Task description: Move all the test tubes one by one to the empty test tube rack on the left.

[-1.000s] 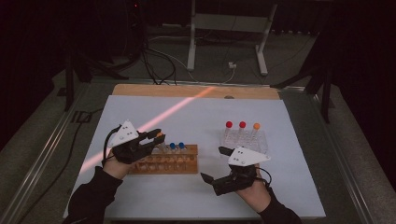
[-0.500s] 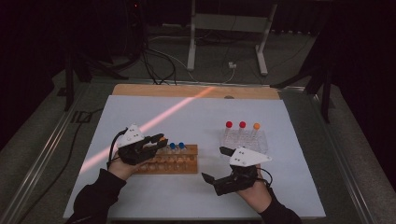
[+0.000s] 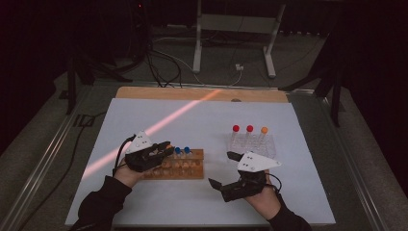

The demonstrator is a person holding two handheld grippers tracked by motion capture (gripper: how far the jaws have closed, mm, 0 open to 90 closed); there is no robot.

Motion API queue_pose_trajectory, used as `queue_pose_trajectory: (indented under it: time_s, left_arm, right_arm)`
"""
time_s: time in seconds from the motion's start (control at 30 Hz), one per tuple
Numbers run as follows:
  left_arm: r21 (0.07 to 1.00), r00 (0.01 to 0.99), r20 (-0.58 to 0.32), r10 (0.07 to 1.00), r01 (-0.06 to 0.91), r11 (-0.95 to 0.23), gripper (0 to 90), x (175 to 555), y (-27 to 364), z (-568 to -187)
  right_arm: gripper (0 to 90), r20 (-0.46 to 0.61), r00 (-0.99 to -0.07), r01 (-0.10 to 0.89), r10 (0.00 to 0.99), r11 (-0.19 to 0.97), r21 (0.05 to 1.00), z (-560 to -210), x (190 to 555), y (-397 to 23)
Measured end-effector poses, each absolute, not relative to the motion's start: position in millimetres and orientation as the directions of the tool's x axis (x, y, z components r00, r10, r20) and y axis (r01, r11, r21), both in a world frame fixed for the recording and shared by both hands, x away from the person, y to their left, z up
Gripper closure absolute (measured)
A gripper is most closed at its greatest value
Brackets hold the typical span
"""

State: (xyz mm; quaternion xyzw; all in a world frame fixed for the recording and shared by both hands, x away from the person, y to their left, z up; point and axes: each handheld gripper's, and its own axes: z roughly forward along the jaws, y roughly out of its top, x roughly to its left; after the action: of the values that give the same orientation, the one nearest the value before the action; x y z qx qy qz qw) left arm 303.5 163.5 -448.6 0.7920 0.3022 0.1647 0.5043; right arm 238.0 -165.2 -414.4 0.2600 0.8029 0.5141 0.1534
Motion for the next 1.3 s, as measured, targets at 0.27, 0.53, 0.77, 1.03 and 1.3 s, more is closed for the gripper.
queue_pose_trajectory:
  time_s: [0.27,0.53,0.77,1.03,1.3]
  left_arm:
    - [0.905,0.779,-0.067,0.623,0.310,-0.291,56.0,300,168,-445]
    - [0.932,0.818,-0.085,0.569,0.267,-0.245,21.6,288,173,-430]
    - [0.937,0.854,-0.091,0.513,0.248,-0.248,2.2,282,166,-425]
    - [0.939,0.859,-0.089,0.505,0.241,-0.244,1.3,280,166,-423]
    - [0.945,0.865,-0.088,0.494,0.230,-0.234,1.2,278,166,-421]
  right_arm:
    - [1.6,0.022,-0.814,0.260,0.581,0.331,0.907,-413,240,-168]
    - [1.6,0.016,-0.781,0.262,0.624,0.304,0.916,-408,247,-185]
    - [2.1,0.010,-0.723,0.273,0.691,0.272,0.923,-403,258,-211]
    - [2.2,-0.017,-0.637,0.296,0.771,0.265,0.918,-404,274,-247]
    - [4.8,-0.021,-0.543,0.368,0.840,0.260,0.893,-424,298,-273]
